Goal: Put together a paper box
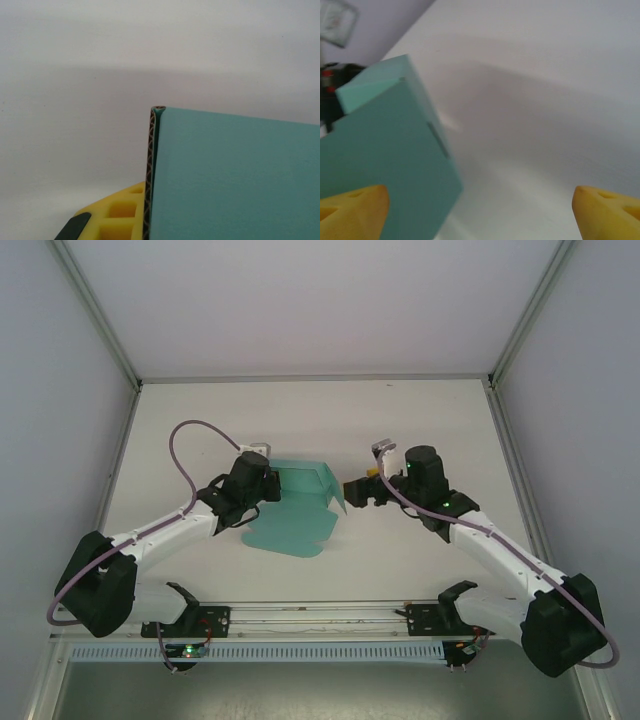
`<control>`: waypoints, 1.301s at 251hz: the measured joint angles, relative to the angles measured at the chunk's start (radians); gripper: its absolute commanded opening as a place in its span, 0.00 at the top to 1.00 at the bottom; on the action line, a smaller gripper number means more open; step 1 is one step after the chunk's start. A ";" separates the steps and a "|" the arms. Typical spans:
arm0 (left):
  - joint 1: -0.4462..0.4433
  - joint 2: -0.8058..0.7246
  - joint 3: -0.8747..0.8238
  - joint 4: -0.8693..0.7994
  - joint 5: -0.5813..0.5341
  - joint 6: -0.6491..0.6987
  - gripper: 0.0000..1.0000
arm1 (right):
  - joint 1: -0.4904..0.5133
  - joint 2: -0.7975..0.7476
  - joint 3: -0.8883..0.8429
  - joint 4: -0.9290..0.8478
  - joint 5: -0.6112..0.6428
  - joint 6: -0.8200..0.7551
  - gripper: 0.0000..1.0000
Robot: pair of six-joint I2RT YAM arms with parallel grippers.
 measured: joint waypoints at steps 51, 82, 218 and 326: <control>0.000 0.010 0.000 -0.001 0.006 0.000 1.00 | 0.077 0.101 0.028 0.052 -0.056 -0.011 0.18; 0.000 0.015 0.001 -0.002 0.005 -0.001 1.00 | 0.118 0.189 0.076 0.085 -0.061 -0.021 0.24; 0.001 0.017 0.045 -0.117 -0.105 -0.028 1.00 | 0.204 0.230 0.115 0.084 0.055 -0.082 0.13; 0.000 0.020 0.053 -0.116 -0.077 -0.034 1.00 | 0.222 0.194 0.074 0.092 0.056 -0.081 0.18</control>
